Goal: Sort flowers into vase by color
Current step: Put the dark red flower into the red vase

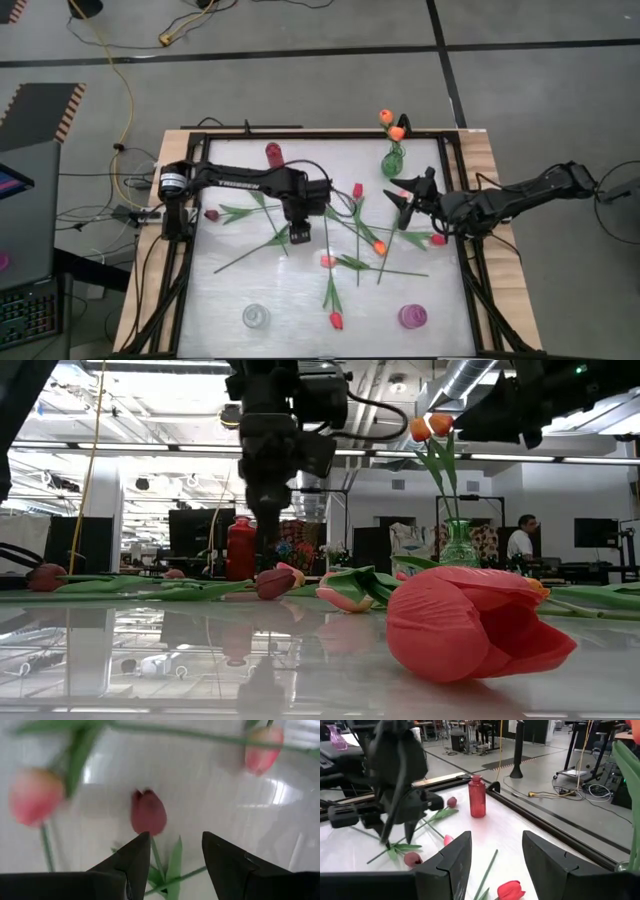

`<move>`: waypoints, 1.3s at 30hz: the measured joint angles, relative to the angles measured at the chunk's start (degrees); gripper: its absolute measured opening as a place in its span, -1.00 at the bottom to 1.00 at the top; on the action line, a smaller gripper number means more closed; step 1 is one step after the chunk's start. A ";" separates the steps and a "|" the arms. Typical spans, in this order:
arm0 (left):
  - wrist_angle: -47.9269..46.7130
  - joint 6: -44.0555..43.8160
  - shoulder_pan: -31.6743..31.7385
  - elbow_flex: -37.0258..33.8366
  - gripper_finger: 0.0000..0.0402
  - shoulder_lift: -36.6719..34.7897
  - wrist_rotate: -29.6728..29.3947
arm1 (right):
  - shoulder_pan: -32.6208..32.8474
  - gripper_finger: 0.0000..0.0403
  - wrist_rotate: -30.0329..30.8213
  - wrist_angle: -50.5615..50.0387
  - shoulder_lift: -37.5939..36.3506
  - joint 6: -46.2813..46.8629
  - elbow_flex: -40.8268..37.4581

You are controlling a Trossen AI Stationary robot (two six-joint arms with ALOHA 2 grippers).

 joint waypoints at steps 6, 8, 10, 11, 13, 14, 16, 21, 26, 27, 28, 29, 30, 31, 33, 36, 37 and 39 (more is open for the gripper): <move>0.29 -2.77 -2.78 -2.12 -0.17 -0.02 -6.23 | 0.00 0.01 0.00 -0.04 1.05 0.00 0.00; 0.29 -3.72 -3.48 -2.70 -0.17 -0.02 -8.27 | 0.00 0.01 0.00 -0.04 1.23 0.00 0.00; 1.16 -4.97 -4.09 -3.57 -0.17 -0.02 -9.48 | 0.00 0.01 -0.01 -0.09 1.38 -0.02 0.00; 2.01 -5.46 -4.37 -4.31 -0.17 -0.02 -9.84 | 0.00 0.01 0.00 -0.16 1.42 -0.02 0.00; 3.75 -6.28 -4.86 -5.75 -0.17 -0.02 -9.96 | 0.00 0.01 0.00 -0.17 1.38 -0.02 0.00; 4.98 -6.75 -5.04 -6.54 -0.17 -0.02 -10.00 | -0.01 0.01 0.00 -0.21 1.38 -0.02 0.00; 7.08 -7.82 -5.21 -8.06 -0.17 -0.02 -10.46 | 0.00 0.01 0.00 -0.28 1.38 -0.04 0.00; 10.12 -9.00 -5.10 -10.73 -0.17 -0.02 -13.58 | 0.00 0.01 0.00 -0.28 1.38 -0.04 0.00; 12.99 -10.38 -5.10 -13.04 -0.17 -0.02 -16.40 | 0.00 0.01 0.00 -0.30 1.38 -0.05 0.00; 13.93 -10.42 -5.10 -13.68 -0.17 -0.02 -16.40 | -0.02 0.01 0.00 -0.28 1.38 -0.07 0.00; 14.41 -10.44 -5.10 -14.17 -0.17 -0.02 -16.41 | -0.02 0.01 0.00 -0.28 1.38 -0.07 0.00; 15.14 -10.50 -5.12 -14.60 -0.17 -0.02 -16.47 | 0.00 0.01 0.00 -0.28 1.38 -0.08 0.00; 15.90 -10.61 -5.12 -14.92 -0.17 -0.02 -16.44 | 0.00 0.01 0.00 -0.28 1.38 -0.09 0.00; 16.54 -10.91 -5.12 -15.28 -0.18 -0.03 -16.46 | 0.00 0.01 0.00 -0.28 1.38 -0.09 0.00; 16.83 -11.33 -5.12 -15.47 -0.22 -0.08 -16.48 | 0.00 0.01 0.00 -0.28 1.38 -0.09 0.00; 17.05 -11.38 -5.14 -15.47 -0.36 -0.09 -16.42 | 0.00 0.01 0.00 -0.28 1.38 -0.09 0.00; 17.09 -11.40 -5.14 -15.47 -0.41 -0.09 -16.40 | 0.00 0.01 0.00 -0.28 1.38 -0.09 0.00; 17.19 -11.75 -5.14 -15.47 -0.54 -0.09 -16.40 | 0.00 0.01 0.00 -0.28 1.38 -0.09 0.00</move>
